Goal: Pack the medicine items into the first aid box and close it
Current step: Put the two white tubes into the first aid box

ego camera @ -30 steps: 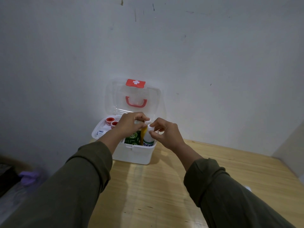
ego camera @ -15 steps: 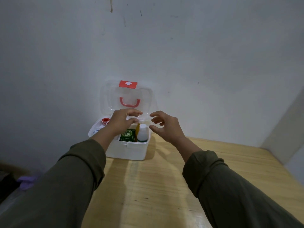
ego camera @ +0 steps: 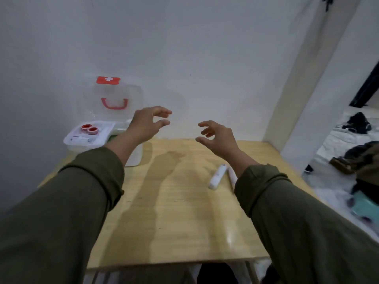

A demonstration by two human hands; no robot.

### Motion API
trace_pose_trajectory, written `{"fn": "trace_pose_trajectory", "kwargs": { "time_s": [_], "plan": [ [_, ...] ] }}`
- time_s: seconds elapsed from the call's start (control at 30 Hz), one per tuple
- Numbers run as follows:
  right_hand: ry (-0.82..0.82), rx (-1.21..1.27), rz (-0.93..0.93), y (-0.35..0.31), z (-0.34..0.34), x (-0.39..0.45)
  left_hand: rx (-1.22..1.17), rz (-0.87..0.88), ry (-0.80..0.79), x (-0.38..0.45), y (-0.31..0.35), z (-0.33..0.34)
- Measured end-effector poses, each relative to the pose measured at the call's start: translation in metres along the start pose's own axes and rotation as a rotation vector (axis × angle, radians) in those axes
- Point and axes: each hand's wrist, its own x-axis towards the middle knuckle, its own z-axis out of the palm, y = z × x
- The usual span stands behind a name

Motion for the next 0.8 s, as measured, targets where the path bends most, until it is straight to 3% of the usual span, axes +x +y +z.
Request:
{"fn": "trace_pose_trajectory", "kwargs": {
  "time_s": [0.37,0.8],
  "plan": [
    [-0.112,-0.116,0.269,0.084,-0.052,-0.061,0.076,-0.088,-0.526,-0.021,0.059,0.123],
    [-0.267,-0.025,0.484,0.125,-0.028,-0.039,0.182,-0.172,-0.66,-0.005,0.064,0.18]
  ]
}}
